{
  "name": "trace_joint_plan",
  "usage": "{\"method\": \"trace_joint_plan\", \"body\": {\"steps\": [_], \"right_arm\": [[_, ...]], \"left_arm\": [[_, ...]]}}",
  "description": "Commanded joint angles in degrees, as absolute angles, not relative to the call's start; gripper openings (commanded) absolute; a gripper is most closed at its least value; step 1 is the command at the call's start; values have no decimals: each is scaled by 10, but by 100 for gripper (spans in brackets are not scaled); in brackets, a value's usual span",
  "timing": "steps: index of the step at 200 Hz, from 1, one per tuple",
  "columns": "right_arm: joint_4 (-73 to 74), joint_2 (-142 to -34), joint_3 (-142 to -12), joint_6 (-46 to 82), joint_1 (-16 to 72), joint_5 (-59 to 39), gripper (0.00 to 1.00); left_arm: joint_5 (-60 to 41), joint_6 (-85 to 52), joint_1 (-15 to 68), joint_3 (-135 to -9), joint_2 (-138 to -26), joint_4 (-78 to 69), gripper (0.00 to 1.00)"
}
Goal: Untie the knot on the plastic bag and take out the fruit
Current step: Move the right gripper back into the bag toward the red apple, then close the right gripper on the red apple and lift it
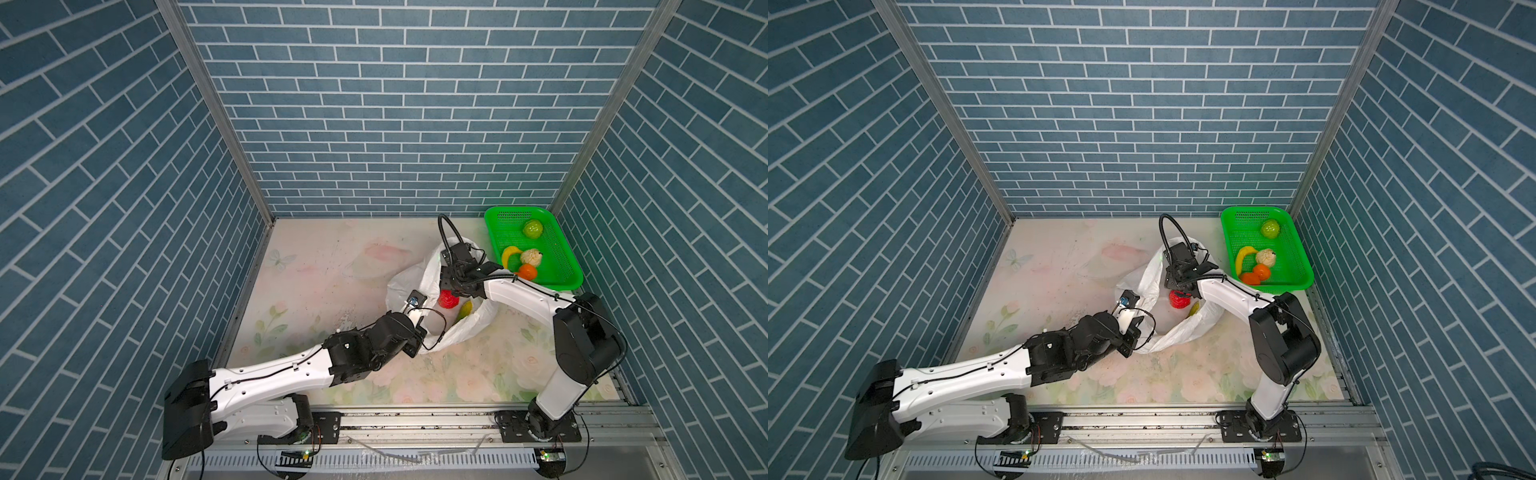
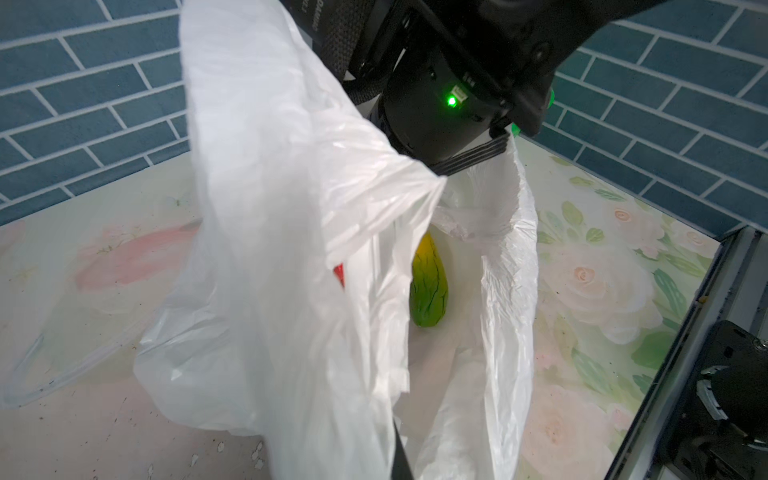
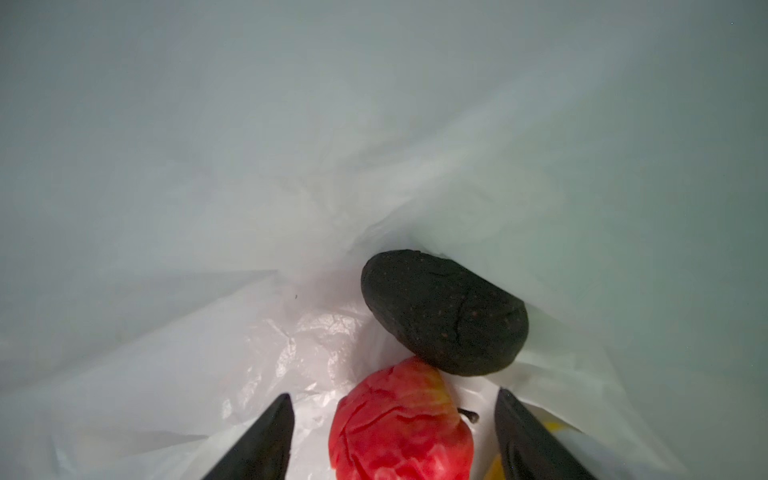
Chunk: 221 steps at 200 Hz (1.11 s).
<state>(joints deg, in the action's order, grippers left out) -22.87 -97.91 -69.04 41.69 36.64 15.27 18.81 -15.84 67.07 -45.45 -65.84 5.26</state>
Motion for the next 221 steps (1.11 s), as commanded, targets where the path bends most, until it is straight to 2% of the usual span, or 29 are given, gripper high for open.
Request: {"method": "trace_joint_plan", "body": {"steps": [1, 55, 141, 163, 188, 221], "right_arm": [[-265, -965, -695, 414, 366, 157, 76], [-300, -987, -693, 404, 369, 123, 78], [-259, -1050, -696, 378, 369, 102, 81], [-264, -1057, -701, 376, 369, 99, 78], [-258, -1049, -690, 376, 370, 99, 69], [-265, -1031, -687, 371, 377, 91, 65]], "left_arm": [[193, -161, 674, -446, -657, 41, 0], [188, -155, 674, -452, -668, 36, 0], [191, -157, 674, -461, -678, 40, 0], [194, -158, 674, -462, -681, 41, 0], [196, -160, 674, -461, -681, 40, 0], [197, -161, 674, -462, -684, 39, 0]]}}
